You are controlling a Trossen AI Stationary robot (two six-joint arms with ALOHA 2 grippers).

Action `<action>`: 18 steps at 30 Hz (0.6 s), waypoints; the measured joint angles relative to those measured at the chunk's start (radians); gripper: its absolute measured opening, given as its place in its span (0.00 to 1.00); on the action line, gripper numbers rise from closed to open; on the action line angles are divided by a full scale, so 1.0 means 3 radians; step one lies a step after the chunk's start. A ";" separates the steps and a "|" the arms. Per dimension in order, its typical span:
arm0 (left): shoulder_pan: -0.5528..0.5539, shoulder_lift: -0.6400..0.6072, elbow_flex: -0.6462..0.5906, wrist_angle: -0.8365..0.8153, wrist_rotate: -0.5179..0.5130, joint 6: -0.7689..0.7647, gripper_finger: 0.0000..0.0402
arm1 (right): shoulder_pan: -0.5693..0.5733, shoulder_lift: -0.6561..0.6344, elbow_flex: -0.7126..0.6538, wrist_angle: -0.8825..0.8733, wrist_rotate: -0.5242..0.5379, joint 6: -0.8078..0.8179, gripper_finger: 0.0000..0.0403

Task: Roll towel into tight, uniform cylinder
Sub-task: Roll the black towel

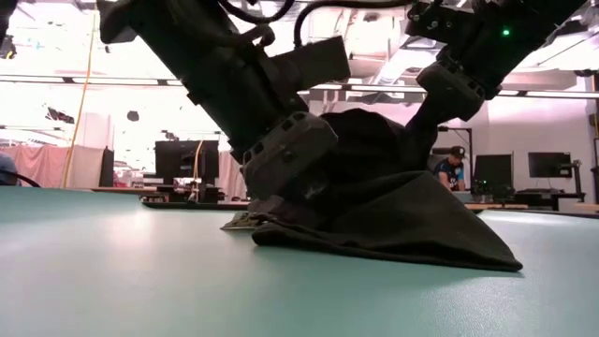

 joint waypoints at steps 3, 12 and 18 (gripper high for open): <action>0.0001 0.0029 0.0000 -0.0010 -0.0056 -0.0001 0.41 | 0.0000 0.0000 0.0000 0.0003 -0.0002 0.0000 0.00; 0.0071 0.0068 -0.0001 -0.0109 -0.0216 -0.0045 0.40 | -0.0001 0.0000 0.0000 0.0012 -0.0014 0.0000 0.00; 0.0219 0.0068 -0.0001 -0.0216 -0.0050 -0.0112 0.27 | -0.0001 0.0000 0.0000 0.0013 -0.0014 0.0001 0.00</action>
